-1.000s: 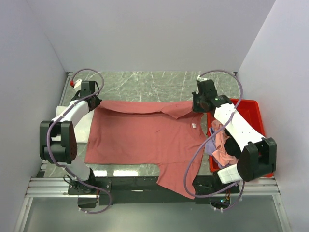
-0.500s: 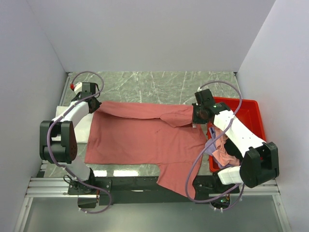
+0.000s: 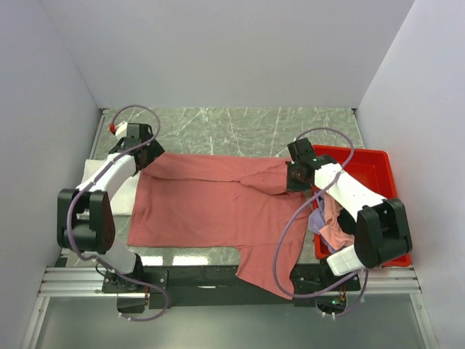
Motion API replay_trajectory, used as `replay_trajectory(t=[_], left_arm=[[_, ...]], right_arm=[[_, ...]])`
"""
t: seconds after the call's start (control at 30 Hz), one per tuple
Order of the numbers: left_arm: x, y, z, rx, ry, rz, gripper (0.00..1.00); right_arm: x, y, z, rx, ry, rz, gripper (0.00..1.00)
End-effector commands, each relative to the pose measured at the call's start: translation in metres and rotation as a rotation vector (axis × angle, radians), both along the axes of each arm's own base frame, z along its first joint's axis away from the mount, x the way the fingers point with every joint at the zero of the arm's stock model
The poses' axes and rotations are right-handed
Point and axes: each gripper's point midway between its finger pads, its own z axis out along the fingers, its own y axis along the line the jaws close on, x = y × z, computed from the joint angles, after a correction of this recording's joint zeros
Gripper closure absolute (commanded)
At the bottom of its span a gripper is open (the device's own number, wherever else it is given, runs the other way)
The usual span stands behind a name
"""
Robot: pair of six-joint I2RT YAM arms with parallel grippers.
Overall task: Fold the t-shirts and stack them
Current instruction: Fold the tshirt
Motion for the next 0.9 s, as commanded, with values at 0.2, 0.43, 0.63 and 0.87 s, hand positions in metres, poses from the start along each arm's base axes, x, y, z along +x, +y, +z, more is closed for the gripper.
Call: replay_trajectory(t=[0.2,0.43,0.63,0.87], left_arm=[[0.003,-0.116,0.080,-0.111,-0.241,-0.296,0.00],[-0.010,-0.217,0.082,-0.206,-0.250,-0.559,0.01],[-0.031,-0.306,0.065,-0.276,-0.210,-0.752,0.01],[-0.069,-0.387,0.029,-0.397,-0.138,-0.901,0.09]], right_arm=[[0.080,0.013,0.032,0.009,-0.117,-0.079,1.00],[0.123,0.008,0.015,0.009,-0.082,-0.110,1.00],[0.139,0.013,-0.005,0.098,-0.045,-0.089,1.00],[0.137,0.025,-0.015,0.261,-0.012,-0.053,1.00]])
